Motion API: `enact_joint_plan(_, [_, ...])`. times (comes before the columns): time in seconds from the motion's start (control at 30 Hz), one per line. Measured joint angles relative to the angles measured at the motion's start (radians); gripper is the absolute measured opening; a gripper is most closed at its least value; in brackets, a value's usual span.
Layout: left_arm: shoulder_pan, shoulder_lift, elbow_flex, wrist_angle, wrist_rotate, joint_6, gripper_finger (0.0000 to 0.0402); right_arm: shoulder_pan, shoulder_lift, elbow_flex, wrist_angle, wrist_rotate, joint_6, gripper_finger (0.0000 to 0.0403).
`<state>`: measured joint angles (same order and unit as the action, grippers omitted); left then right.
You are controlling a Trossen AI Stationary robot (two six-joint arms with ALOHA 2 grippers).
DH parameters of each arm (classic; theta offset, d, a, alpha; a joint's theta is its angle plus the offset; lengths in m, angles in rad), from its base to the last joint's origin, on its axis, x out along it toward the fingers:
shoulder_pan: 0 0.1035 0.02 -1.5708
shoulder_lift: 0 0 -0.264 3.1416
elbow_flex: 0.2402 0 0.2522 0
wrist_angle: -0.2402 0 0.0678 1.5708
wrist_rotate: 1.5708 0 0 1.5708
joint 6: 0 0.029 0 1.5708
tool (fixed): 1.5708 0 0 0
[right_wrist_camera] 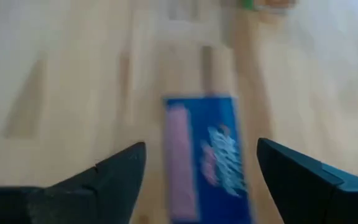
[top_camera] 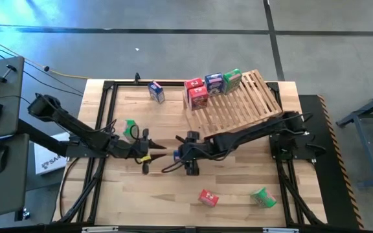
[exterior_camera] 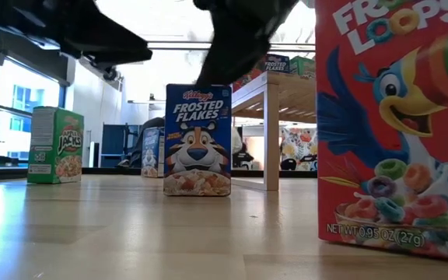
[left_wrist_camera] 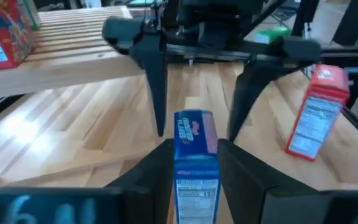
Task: Stack cereal on shelf
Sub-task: Put the bottom blue cereal box on the shelf aligned with the other blue cereal box
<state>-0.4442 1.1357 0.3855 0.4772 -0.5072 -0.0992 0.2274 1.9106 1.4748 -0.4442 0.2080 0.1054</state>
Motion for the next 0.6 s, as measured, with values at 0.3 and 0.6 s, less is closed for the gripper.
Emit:
enact_joint_plan(0.3, [-0.013,-0.01,0.0,0.024,-0.021,0.057,0.0089,-0.026,0.018,-0.001,-0.026,-0.069,0.03,0.0289])
enact_joint_plan(0.6, [-0.013,-0.011,0.0,0.023,-0.027,0.067,0.0078,-0.032,0.021,-0.001,-0.02,-0.117,0.028,0.0213])
